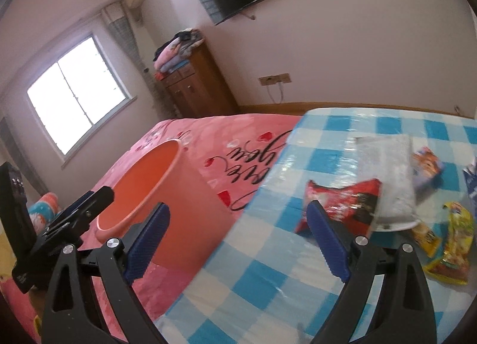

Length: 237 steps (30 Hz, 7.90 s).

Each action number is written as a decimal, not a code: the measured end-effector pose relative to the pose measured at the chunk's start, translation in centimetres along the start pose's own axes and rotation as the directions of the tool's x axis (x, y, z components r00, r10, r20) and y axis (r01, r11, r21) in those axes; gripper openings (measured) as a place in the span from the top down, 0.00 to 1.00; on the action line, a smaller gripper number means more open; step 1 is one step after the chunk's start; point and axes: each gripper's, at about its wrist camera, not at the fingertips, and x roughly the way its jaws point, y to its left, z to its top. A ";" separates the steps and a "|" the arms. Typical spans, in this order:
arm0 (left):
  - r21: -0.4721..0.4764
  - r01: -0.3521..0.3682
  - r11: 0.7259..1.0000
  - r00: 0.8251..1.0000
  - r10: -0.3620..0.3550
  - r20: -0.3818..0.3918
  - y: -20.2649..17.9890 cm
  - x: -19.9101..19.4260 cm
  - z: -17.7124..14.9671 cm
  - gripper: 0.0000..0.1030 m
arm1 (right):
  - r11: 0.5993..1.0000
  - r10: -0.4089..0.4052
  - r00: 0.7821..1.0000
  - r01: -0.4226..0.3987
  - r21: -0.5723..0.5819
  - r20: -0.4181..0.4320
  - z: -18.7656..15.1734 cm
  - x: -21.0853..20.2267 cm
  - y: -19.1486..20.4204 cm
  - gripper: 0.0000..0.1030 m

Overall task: Collect trash
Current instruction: 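Move both tools from the bucket back over the table, then close the left gripper on the grey-white printed packet, then grasp the dark blue carton with the right gripper while the left gripper holds the packet, then carry the grey-white packet and dark blue carton over the orange bucket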

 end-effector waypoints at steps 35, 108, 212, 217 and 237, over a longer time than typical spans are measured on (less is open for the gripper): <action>0.249 0.176 0.952 0.979 -0.142 -0.148 -16.0 2.1 -3.7 0.09 | 0.944 -0.218 0.970 0.181 0.275 0.112 -5.1 -9.4 -16.8 0.11; 0.000 0.470 0.882 0.803 -0.428 -0.414 -25.1 15.1 -4.1 0.25 | 0.900 -0.384 0.921 0.358 0.248 0.063 -4.4 -13.0 -28.3 0.11; -0.019 0.569 0.822 0.790 -0.552 -0.267 -14.4 1.7 -5.2 0.25 | 0.962 -0.205 0.979 0.199 0.185 0.009 -5.9 -13.9 -14.2 0.61; -0.018 0.553 0.833 0.809 -0.542 -0.228 -12.4 0.2 -4.3 0.25 | 0.972 -0.153 0.988 0.148 0.185 0.011 -5.5 -13.8 -12.0 0.61; -0.123 0.303 0.945 0.952 -0.305 0.000 3.7 -2.9 1.8 0.25 | 0.978 0.201 0.978 -0.197 0.061 -0.062 3.8 -4.6 4.4 0.61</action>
